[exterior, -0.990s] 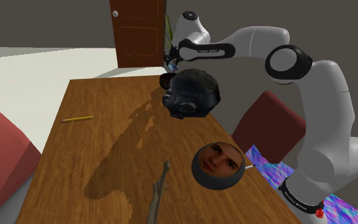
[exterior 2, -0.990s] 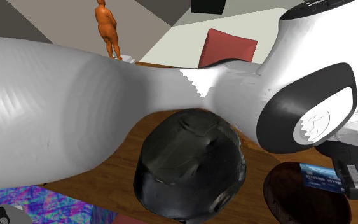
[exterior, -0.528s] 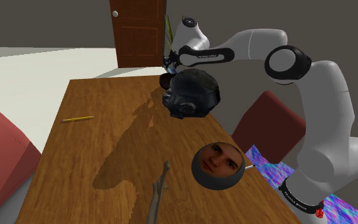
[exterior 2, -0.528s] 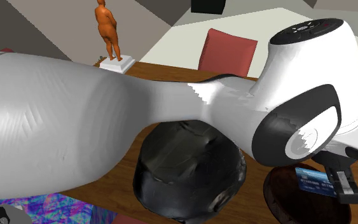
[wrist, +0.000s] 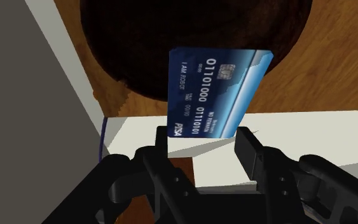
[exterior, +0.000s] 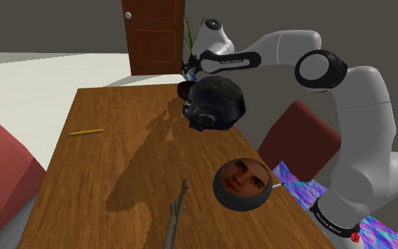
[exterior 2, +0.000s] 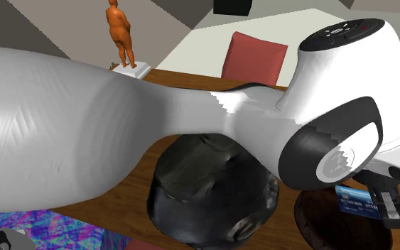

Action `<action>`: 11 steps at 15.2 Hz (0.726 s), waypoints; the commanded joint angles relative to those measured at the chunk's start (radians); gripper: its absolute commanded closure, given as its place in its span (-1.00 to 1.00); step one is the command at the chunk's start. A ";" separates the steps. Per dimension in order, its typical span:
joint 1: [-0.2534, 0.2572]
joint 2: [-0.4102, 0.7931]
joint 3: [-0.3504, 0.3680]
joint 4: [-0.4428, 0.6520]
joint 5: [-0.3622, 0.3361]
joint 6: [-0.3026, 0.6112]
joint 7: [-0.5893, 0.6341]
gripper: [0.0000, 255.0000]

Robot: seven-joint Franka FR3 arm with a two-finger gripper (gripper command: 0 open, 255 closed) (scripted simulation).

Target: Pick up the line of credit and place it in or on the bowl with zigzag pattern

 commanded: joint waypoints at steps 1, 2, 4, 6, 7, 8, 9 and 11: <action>0.015 0.044 -0.024 -0.027 -0.032 0.009 -0.003 1.00; 0.020 0.042 -0.032 -0.028 -0.025 0.011 -0.006 1.00; 0.026 0.040 -0.042 -0.029 -0.016 0.014 -0.009 1.00; 0.045 0.059 -0.043 0.015 -0.016 -0.011 -0.015 -1.00; 0.041 0.057 -0.042 0.014 -0.014 -0.010 -0.018 -1.00; 0.071 0.075 -0.046 0.048 -0.021 -0.031 -0.006 -1.00; 0.064 0.070 -0.044 0.042 -0.018 -0.029 -0.011 -1.00; 0.020 0.002 -0.041 -0.064 -0.002 0.013 -0.008 -1.00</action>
